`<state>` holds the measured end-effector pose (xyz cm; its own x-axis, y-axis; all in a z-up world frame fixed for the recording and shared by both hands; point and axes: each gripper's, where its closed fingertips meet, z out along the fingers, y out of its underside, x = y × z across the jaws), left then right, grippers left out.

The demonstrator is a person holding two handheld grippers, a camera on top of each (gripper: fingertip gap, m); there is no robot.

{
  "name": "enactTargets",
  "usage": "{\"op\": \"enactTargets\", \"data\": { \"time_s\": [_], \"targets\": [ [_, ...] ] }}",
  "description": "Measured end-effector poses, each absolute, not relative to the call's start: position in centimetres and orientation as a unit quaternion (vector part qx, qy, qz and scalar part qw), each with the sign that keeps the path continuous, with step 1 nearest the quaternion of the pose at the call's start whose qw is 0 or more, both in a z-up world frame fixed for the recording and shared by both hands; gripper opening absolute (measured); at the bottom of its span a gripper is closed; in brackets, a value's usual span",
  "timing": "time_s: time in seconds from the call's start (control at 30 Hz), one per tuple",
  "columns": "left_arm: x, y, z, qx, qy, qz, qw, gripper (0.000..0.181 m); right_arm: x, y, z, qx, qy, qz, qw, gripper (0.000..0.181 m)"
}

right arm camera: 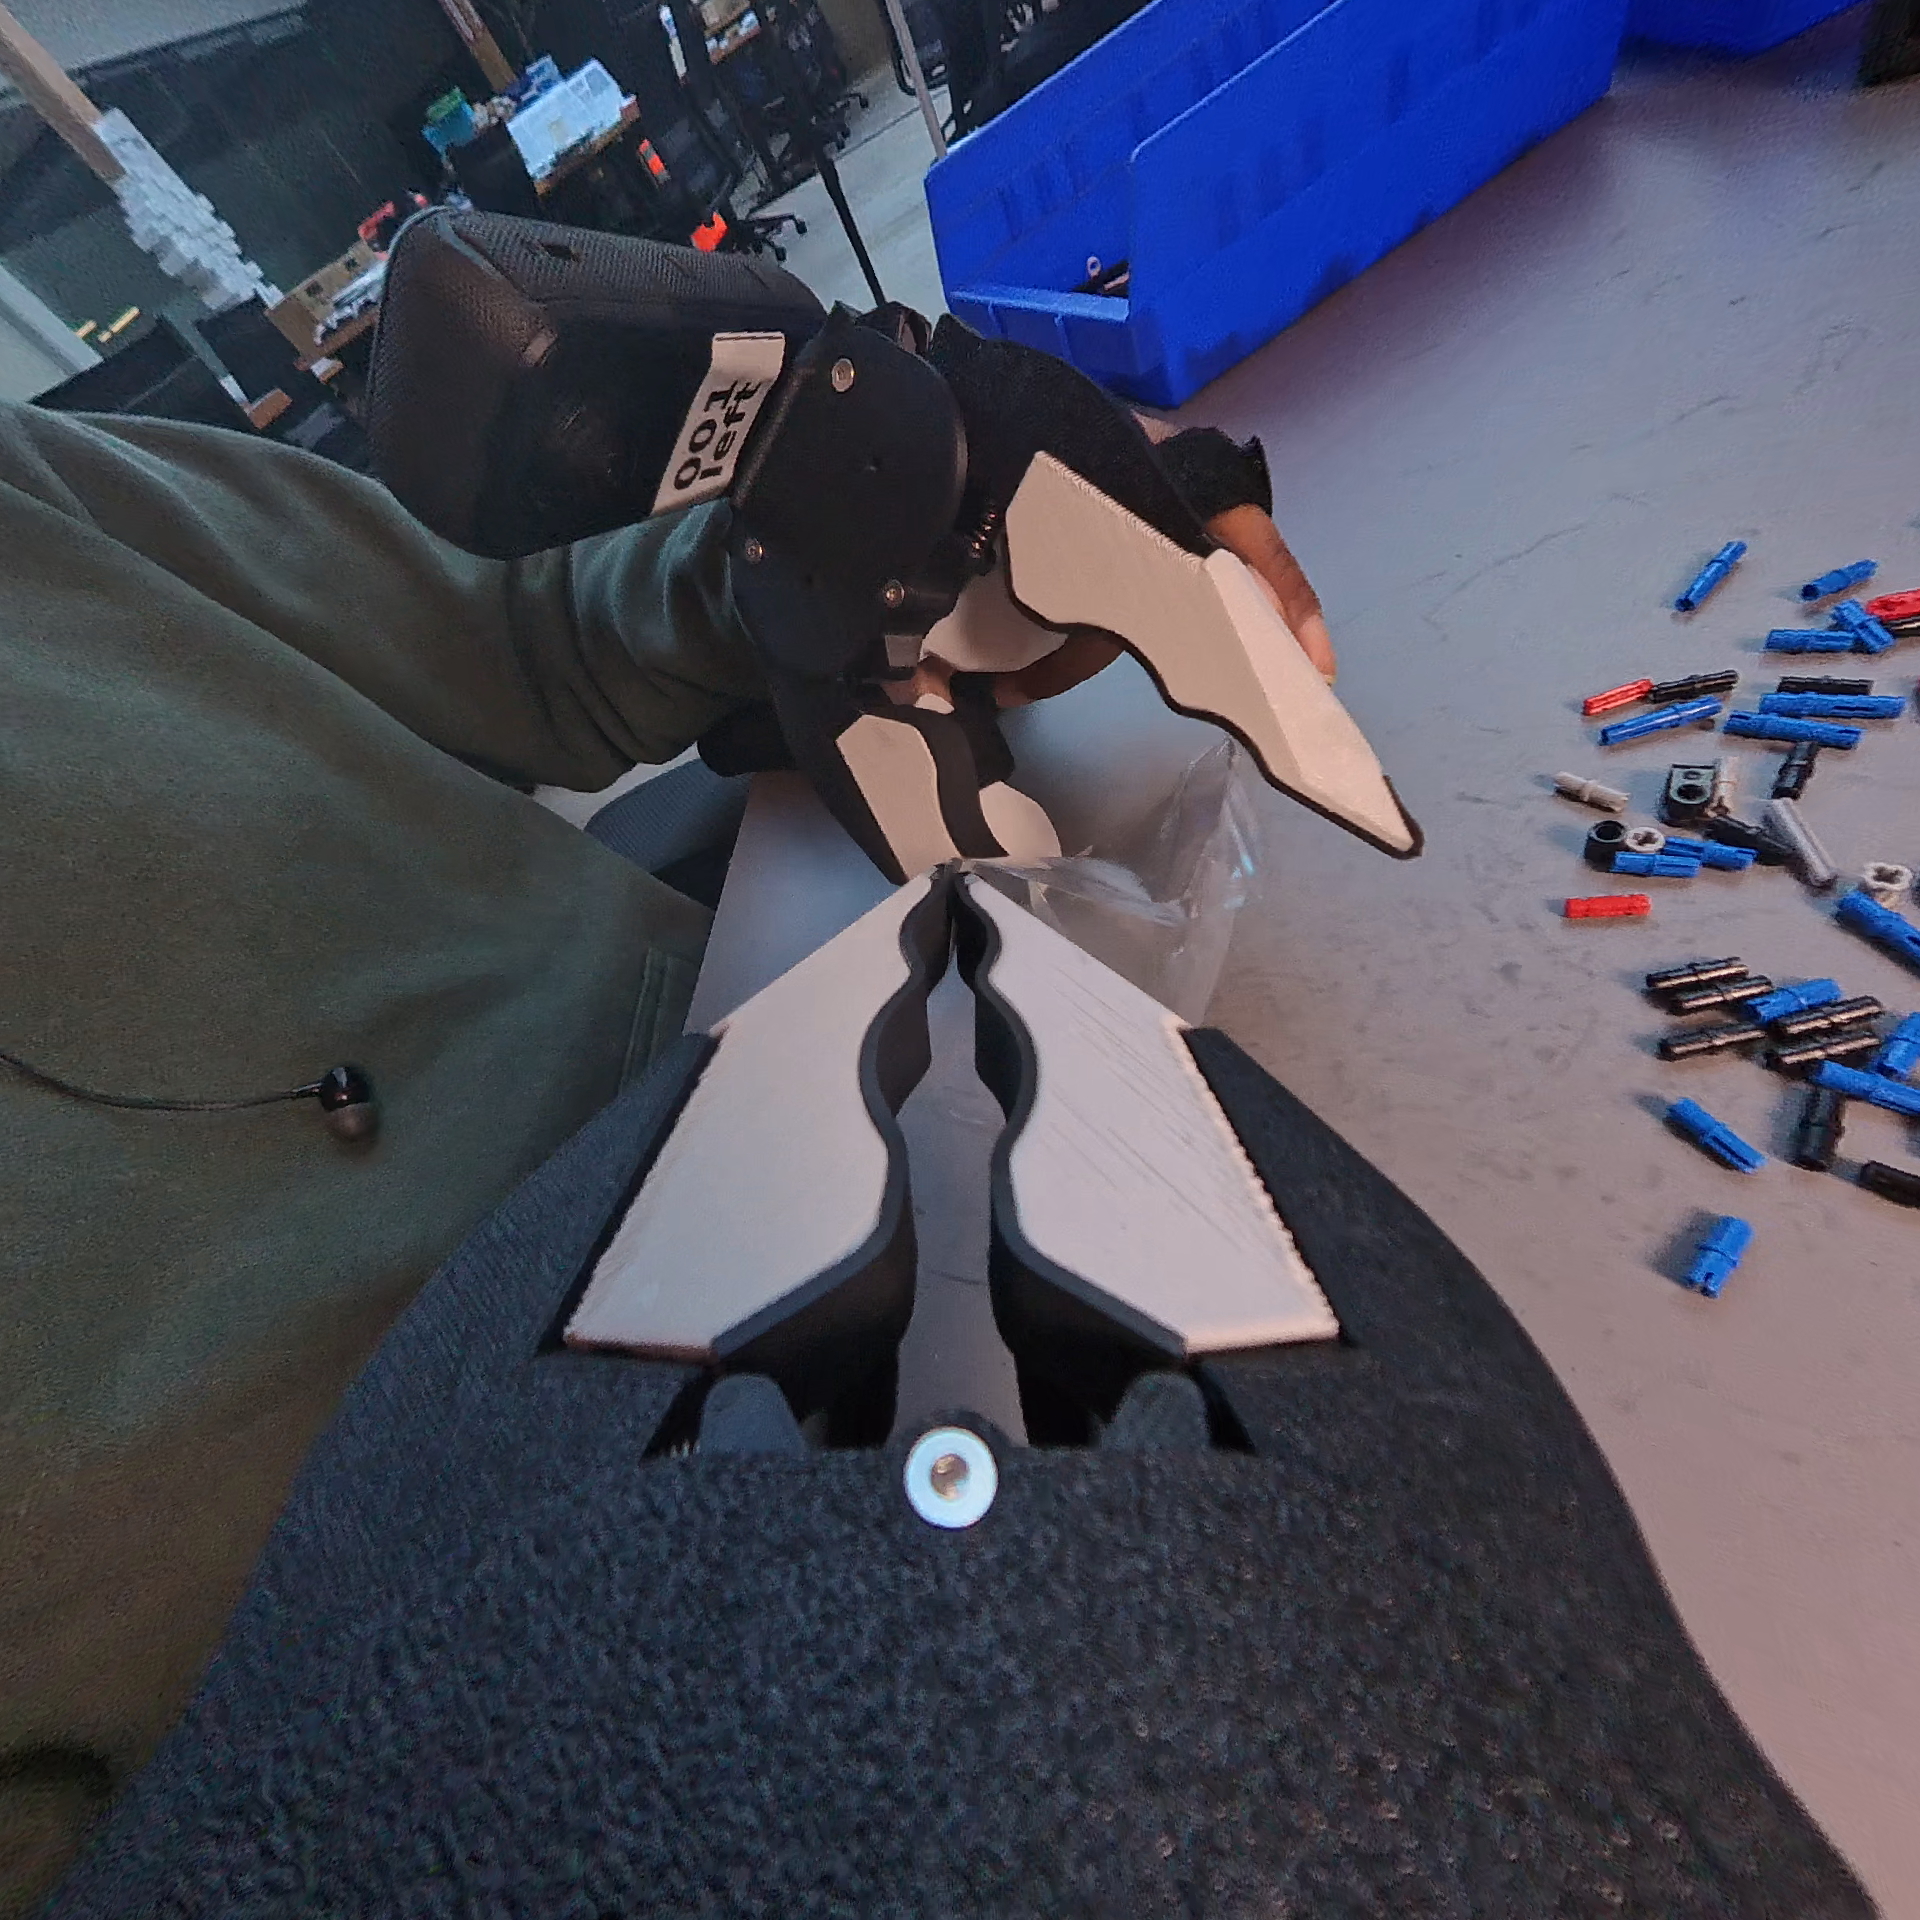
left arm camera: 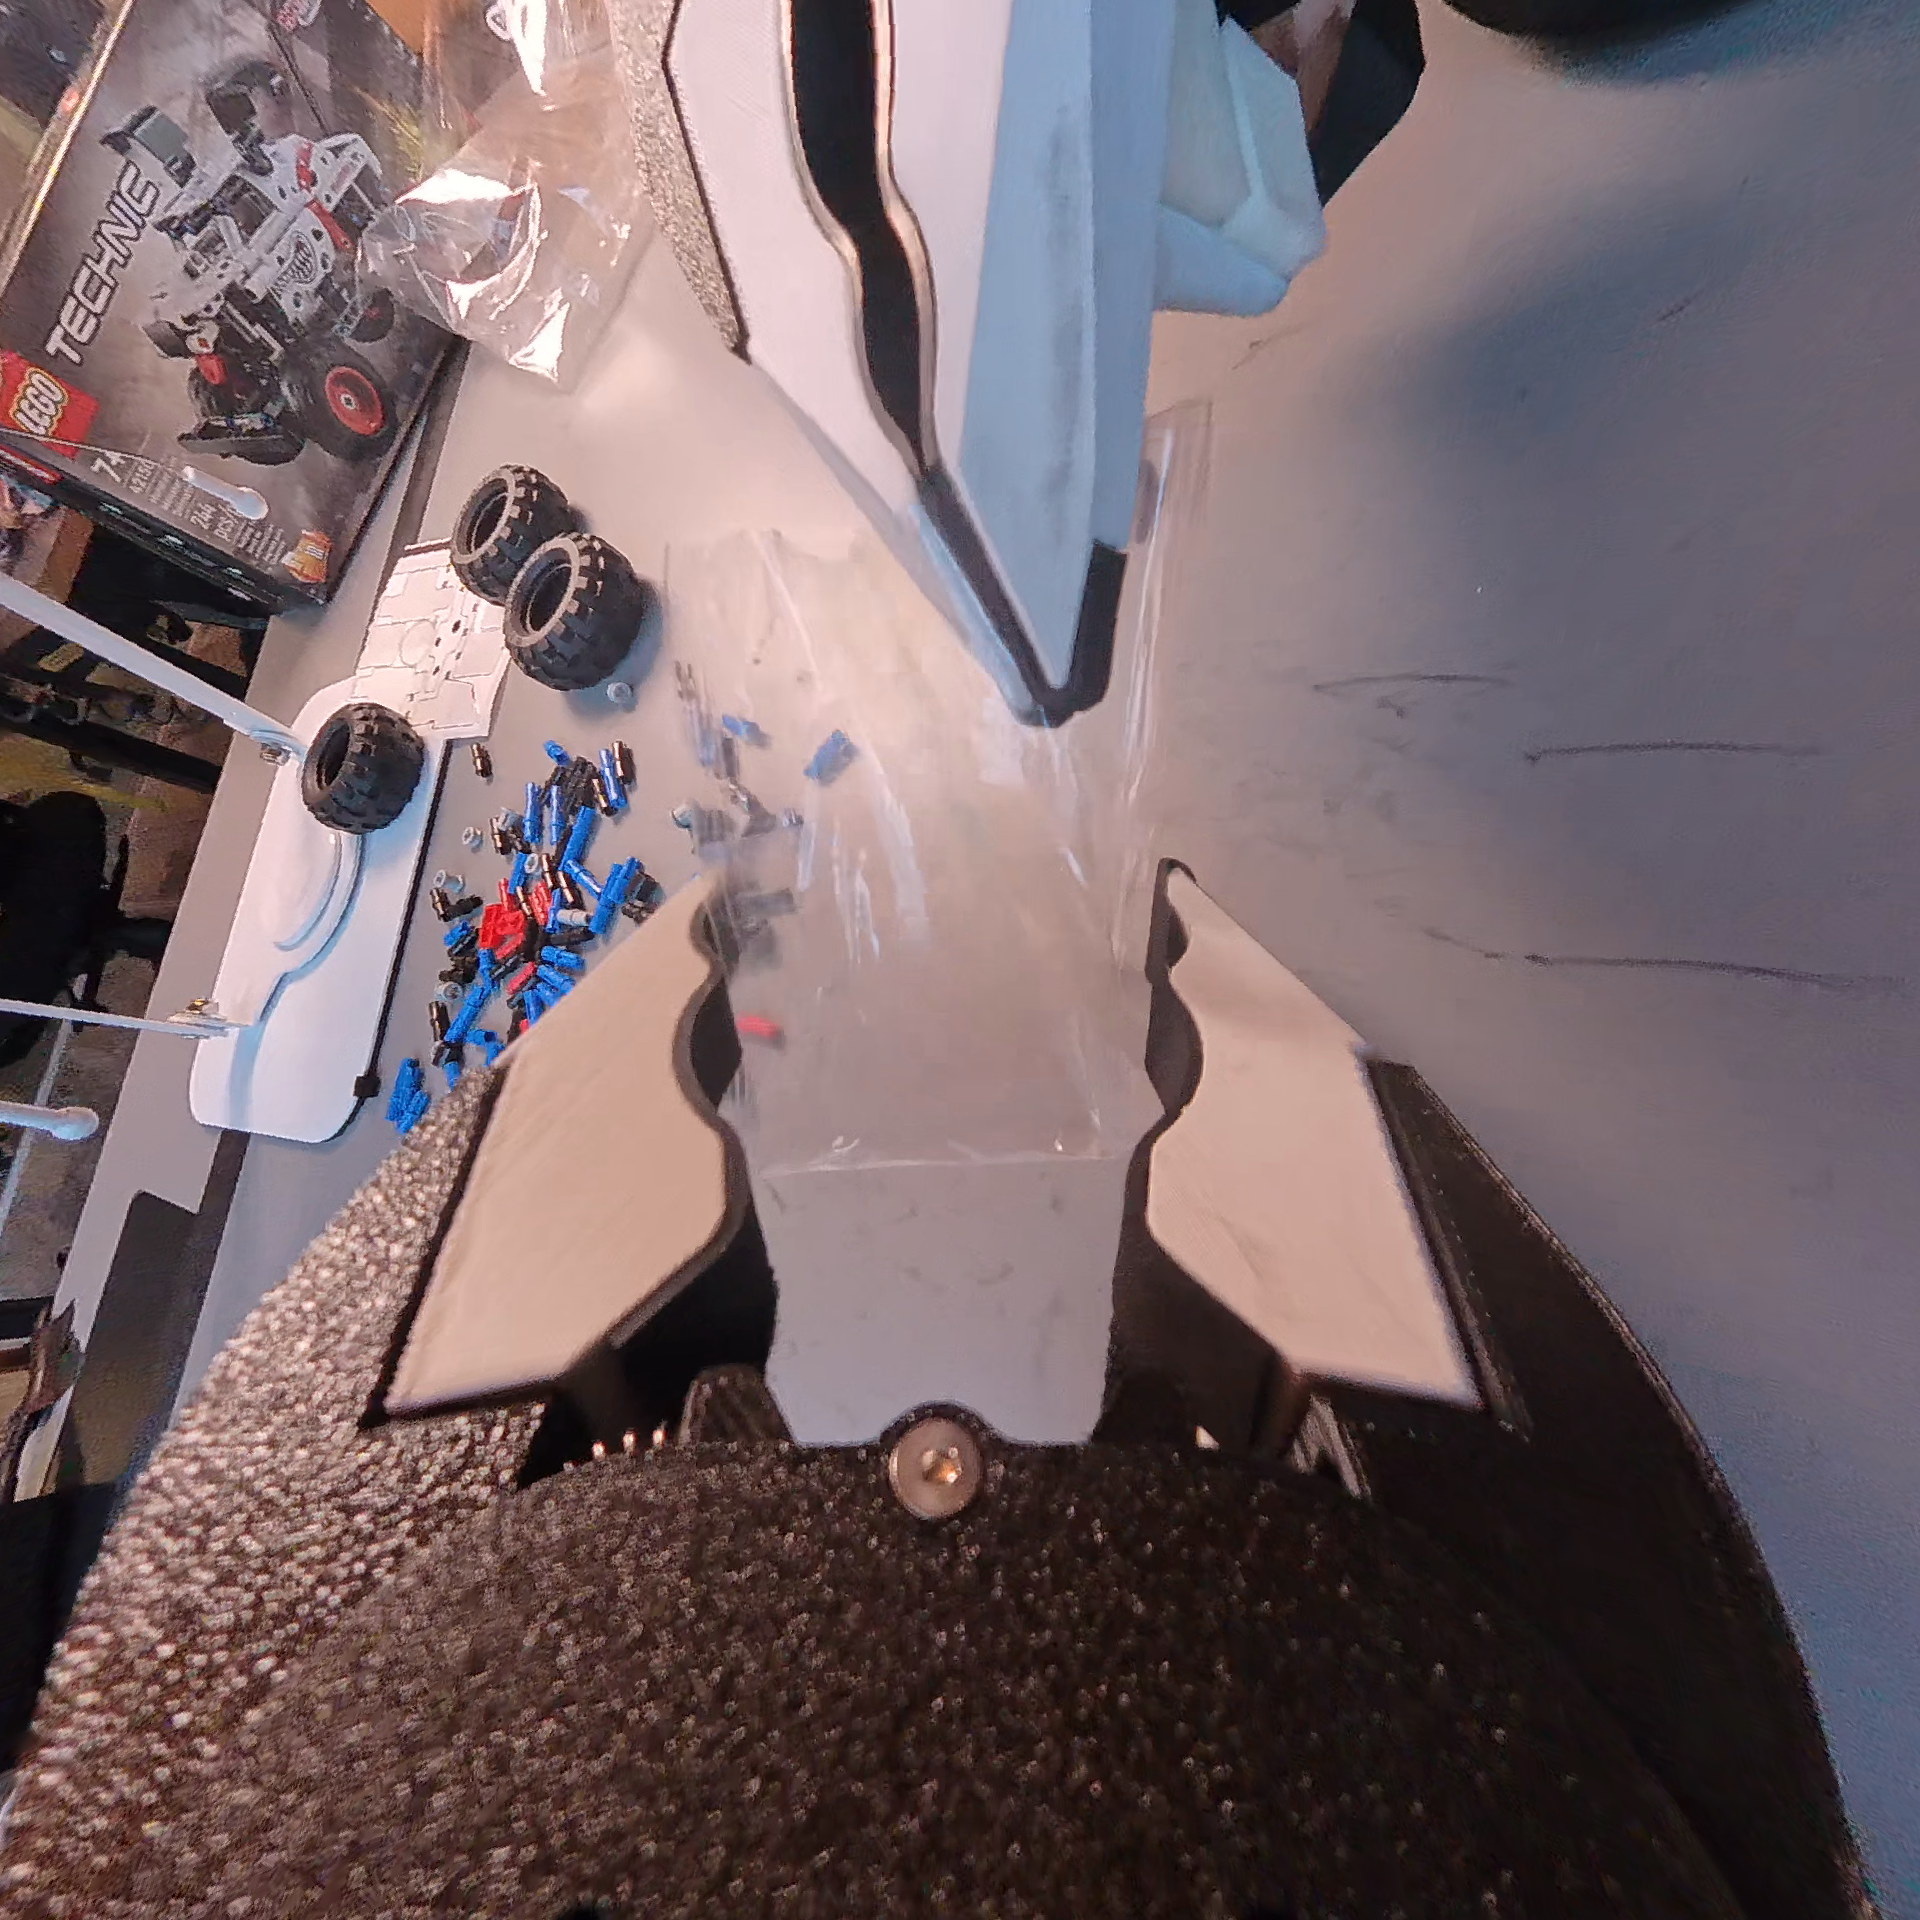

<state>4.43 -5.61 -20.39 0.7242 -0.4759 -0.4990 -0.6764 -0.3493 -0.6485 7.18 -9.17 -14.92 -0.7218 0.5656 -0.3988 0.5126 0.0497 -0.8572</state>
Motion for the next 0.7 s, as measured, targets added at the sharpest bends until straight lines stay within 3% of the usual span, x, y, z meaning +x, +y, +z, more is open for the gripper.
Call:
{"op": "enactTargets", "data": {
  "time_s": [0.07,0.17,0.27,0.43,0.5,0.57,0.7],
  "targets": [
    [4.6,-5.6,-21.0,-0.818,0.359,0.112,0.436,0.079,7.5,-9.6,-15.3,-0.358,-0.741,0.568,0.027,0.000],
    [5.3,-6.0,-21.2,-0.819,0.367,0.085,0.433,0.053,8.3,-10.3,-15.3,-0.315,-0.763,0.562,0.043,0.000],
    [5.8,-6.0,-20.7,-0.813,0.367,0.076,0.446,0.051,8.9,-10.6,-15.0,-0.282,-0.777,0.560,0.064,0.000],
    [6.0,-5.9,-20.9,-0.804,0.386,0.116,0.437,0.084,9.5,-11.2,-15.8,-0.255,-0.797,0.542,0.072,0.000],
    [5.9,-5.9,-21.5,-0.804,0.396,0.133,0.424,0.086,8.8,-10.9,-15.9,-0.262,-0.797,0.536,0.095,0.000],
    [6.0,-6.1,-22.1,-0.807,0.404,0.130,0.411,0.065,8.7,-10.9,-15.7,-0.248,-0.799,0.535,0.116,0.000],
    [6.7,-6.3,-21.5,-0.809,0.394,0.078,0.429,0.040,9.6,-11.5,-15.4,-0.197,-0.814,0.526,0.145,0.000]
  ]
}}
